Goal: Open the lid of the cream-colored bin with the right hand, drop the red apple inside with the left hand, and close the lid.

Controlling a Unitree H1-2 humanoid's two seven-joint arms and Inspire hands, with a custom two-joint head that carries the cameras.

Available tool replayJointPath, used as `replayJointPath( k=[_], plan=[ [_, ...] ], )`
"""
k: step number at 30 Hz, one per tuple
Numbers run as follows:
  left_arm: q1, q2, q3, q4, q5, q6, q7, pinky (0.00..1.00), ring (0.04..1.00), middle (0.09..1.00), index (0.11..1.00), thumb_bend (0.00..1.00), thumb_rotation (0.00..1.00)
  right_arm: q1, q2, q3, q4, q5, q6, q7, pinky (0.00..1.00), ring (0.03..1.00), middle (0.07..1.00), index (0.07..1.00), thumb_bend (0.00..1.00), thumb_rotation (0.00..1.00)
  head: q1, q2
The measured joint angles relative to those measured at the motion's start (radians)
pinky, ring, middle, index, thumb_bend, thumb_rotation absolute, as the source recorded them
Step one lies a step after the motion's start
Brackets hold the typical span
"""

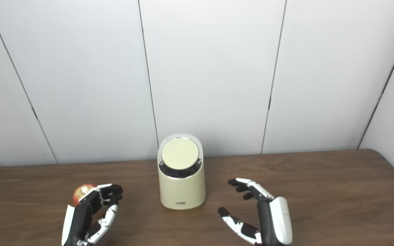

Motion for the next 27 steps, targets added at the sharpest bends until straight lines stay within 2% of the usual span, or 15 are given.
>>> replayJointPath(
  k=[3,4,6,8,9,10,11,14,17,20,24,27],
  plan=[
    [-0.006,-0.003,-0.002,0.002,-0.001,0.0,0.0,0.53,0.607,0.637,0.629,0.22,0.17,-0.049,-0.016,-0.029,-0.047,0.0,0.007,0.029,0.52,0.643,0.685,0.671,0.44,0.36,-0.002,0.0],
    [-0.007,-0.003,-0.003,0.004,-0.001,0.0,0.0,0.53,0.606,0.635,0.627,0.22,0.16,-0.08,-0.026,-0.04,-0.064,0.004,0.015,0.038,0.54,0.655,0.693,0.68,0.45,0.44,-0.002,0.0],
    [-0.008,-0.002,-0.004,0.006,-0.003,0.0,0.0,0.53,0.61,0.635,0.626,0.22,0.13,-0.134,-0.035,-0.059,-0.145,0.002,0.076,0.086,0.54,0.659,0.697,0.689,0.47,0.54,-0.006,0.002],
    [-0.011,0.002,-0.003,0.015,-0.01,-0.001,0.0,0.54,0.618,0.64,0.631,0.23,0.11,-0.197,-0.031,-0.061,-0.232,-0.009,0.156,0.149,0.56,0.675,0.709,0.695,0.55,0.58,-0.005,0.0],
    [-0.017,0.003,-0.003,0.024,-0.011,-0.001,-0.001,0.54,0.621,0.642,0.633,0.23,0.11,-0.227,-0.028,-0.059,-0.26,-0.013,0.185,0.179,0.56,0.683,0.716,0.704,0.61,0.64,-0.003,-0.002],
    [-0.023,0.004,-0.004,0.033,-0.012,-0.001,-0.001,0.54,0.622,0.643,0.633,0.23,0.11,-0.257,-0.026,-0.055,-0.283,-0.019,0.225,0.214,0.57,0.685,0.718,0.706,0.62,0.66,-0.003,-0.002],
    [-0.027,0.004,-0.004,0.037,-0.013,-0.001,-0.002,0.55,0.625,0.644,0.634,0.23,0.11,-0.287,-0.024,-0.047,-0.305,-0.031,0.277,0.264,0.58,0.7,0.734,0.724,0.67,0.73,-0.002,-0.003],
    [-0.029,0.002,-0.006,0.037,-0.017,-0.001,-0.005,0.55,0.625,0.644,0.633,0.23,0.11,-0.343,-0.028,-0.024,-0.343,-0.073,0.41,0.408,0.6,0.733,0.773,0.764,0.76,0.85,-0.002,-0.003],
    [-0.029,0.002,-0.007,0.036,-0.025,-0.001,-0.007,0.55,0.627,0.645,0.637,0.24,0.14,-0.383,-0.049,0.0,-0.362,-0.131,0.516,0.536,0.68,0.813,0.842,0.831,0.76,0.86,0.003,-0.003],
    [-0.029,0.003,-0.007,0.037,-0.028,-0.001,-0.008,0.55,0.625,0.643,0.635,0.24,0.15,-0.439,-0.081,0.028,-0.36,-0.194,0.588,0.637,0.74,0.861,0.881,0.865,0.74,0.85,0.006,-0.005],
    [-0.027,0.004,-0.007,0.036,-0.022,-0.003,-0.006,0.54,0.622,0.641,0.633,0.23,0.15,-0.497,-0.083,0.057,-0.326,-0.259,0.628,0.684,0.8,0.905,0.916,0.911,0.79,0.86,0.009,-0.008],
    [-0.028,0.003,-0.01,0.035,-0.015,-0.002,-0.005,0.54,0.62,0.639,0.631,0.23,0.14,-0.519,-0.077,0.082,-0.248,-0.293,0.637,0.693,0.78,0.9,0.91,0.899,0.84,0.79,0.011,-0.008]
  ],
)
